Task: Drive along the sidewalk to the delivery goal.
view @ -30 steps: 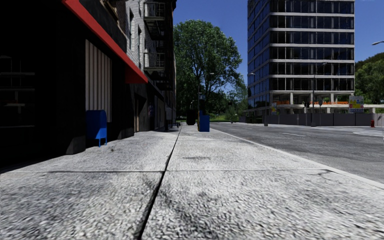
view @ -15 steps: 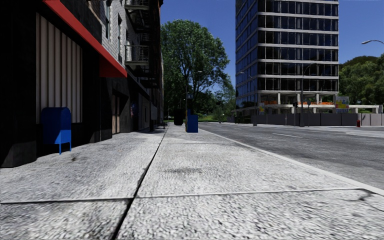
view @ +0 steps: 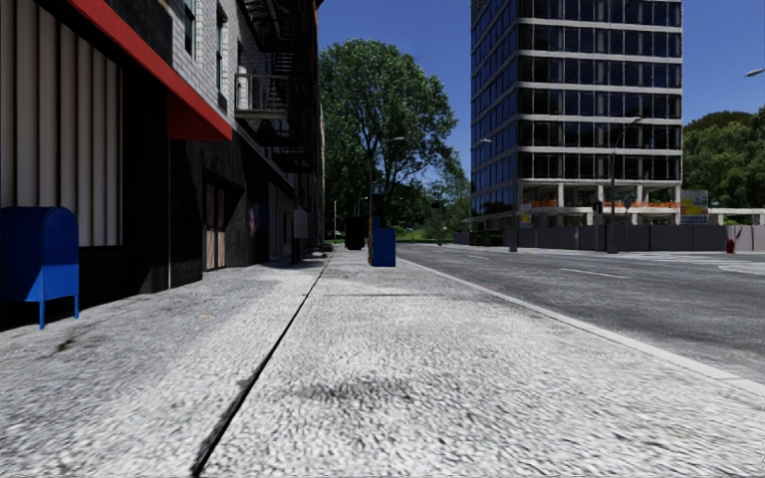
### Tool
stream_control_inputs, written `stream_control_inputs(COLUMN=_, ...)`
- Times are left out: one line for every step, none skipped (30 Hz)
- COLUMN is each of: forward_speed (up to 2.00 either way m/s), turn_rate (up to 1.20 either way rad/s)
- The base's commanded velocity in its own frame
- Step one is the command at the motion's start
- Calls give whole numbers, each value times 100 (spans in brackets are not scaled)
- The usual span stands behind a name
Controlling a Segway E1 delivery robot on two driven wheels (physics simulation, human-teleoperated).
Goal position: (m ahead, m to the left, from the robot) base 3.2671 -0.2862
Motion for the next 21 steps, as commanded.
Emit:
stream_control_inputs(forward_speed=200, turn_rate=0)
stream_control_inputs(forward_speed=200, turn_rate=0)
stream_control_inputs(forward_speed=200, turn_rate=0)
stream_control_inputs(forward_speed=200, turn_rate=0)
stream_control_inputs(forward_speed=200, turn_rate=0)
stream_control_inputs(forward_speed=200, turn_rate=0)
stream_control_inputs(forward_speed=200, turn_rate=0)
stream_control_inputs(forward_speed=200, turn_rate=0)
stream_control_inputs(forward_speed=200, turn_rate=0)
stream_control_inputs(forward_speed=200, turn_rate=0)
stream_control_inputs(forward_speed=200, turn_rate=0)
stream_control_inputs(forward_speed=200, turn_rate=0)
stream_control_inputs(forward_speed=200, turn_rate=0)
stream_control_inputs(forward_speed=200, turn_rate=0)
stream_control_inputs(forward_speed=200, turn_rate=0)
stream_control_inputs(forward_speed=200, turn_rate=0)
stream_control_inputs(forward_speed=200, turn_rate=0)
stream_control_inputs(forward_speed=200, turn_rate=0)
stream_control_inputs(forward_speed=200, turn_rate=0)
stream_control_inputs(forward_speed=200, turn_rate=0)
stream_control_inputs(forward_speed=200, turn_rate=0)
